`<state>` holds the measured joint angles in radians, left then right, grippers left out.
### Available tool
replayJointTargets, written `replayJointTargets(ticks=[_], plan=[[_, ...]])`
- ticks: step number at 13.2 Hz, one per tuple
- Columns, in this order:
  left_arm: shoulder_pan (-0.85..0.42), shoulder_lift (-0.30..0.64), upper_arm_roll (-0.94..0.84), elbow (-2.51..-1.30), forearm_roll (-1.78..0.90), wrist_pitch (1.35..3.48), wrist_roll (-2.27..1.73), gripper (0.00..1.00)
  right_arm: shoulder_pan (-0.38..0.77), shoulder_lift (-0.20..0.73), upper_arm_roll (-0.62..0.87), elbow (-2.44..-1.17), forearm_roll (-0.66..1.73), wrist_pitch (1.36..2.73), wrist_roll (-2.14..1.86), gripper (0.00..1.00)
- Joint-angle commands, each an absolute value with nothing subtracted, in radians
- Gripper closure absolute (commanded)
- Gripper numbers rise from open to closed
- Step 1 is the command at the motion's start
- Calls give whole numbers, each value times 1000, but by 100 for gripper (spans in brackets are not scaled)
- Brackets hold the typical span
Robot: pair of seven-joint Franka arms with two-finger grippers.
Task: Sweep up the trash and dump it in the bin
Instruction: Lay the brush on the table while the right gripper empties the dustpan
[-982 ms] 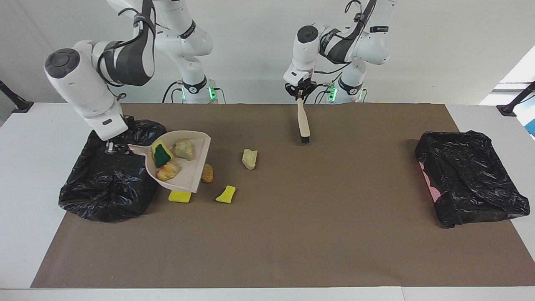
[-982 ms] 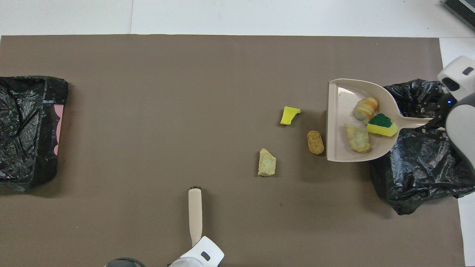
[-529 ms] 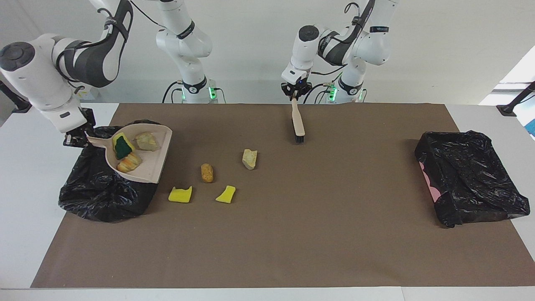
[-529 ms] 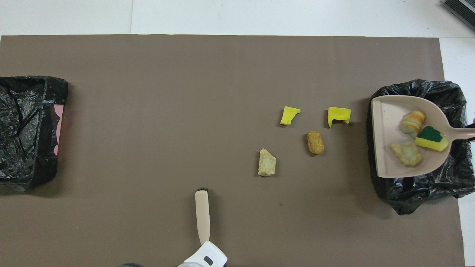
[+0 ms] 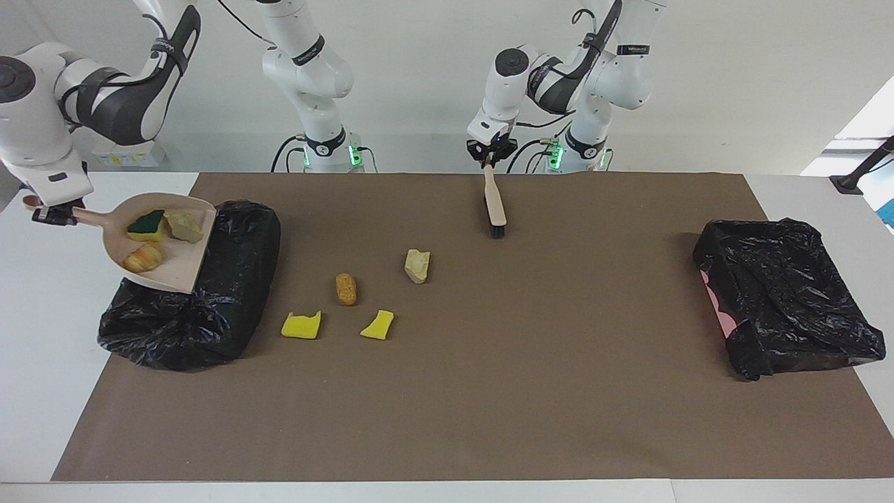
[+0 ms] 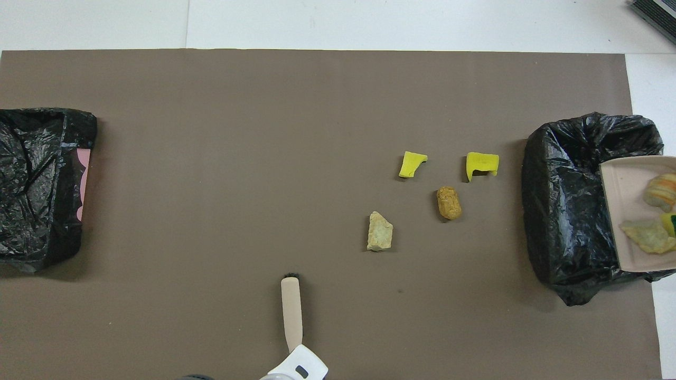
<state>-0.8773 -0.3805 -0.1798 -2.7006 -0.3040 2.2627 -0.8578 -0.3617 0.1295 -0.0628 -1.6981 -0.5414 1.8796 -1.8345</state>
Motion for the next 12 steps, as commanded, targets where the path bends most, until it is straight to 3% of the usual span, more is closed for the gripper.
replayJointTargets(ticks=[1, 2, 6, 9, 12], plan=[[-890, -361, -164, -2706, -322, 2279, -850, 38, -361, 117, -49, -1701, -642, 1893, -1836, 100], [-881, -354, -163, -2700, -322, 2281, -850, 0, -353, 114, -45, -1701, -691, 1891, -1806, 100], [-747, -195, -161, -2503, -290, 2263, -793, 0, -259, 109, -35, -1703, -856, 1829, -1682, 100], [-658, -120, -161, -2369, -73, 2253, -763, 0, -177, 101, -35, -1704, -986, 1726, -1566, 100], [-554, -43, -161, -2260, 50, 2252, -665, 0, -175, 88, -35, -1703, -1051, 1709, -1537, 100]])
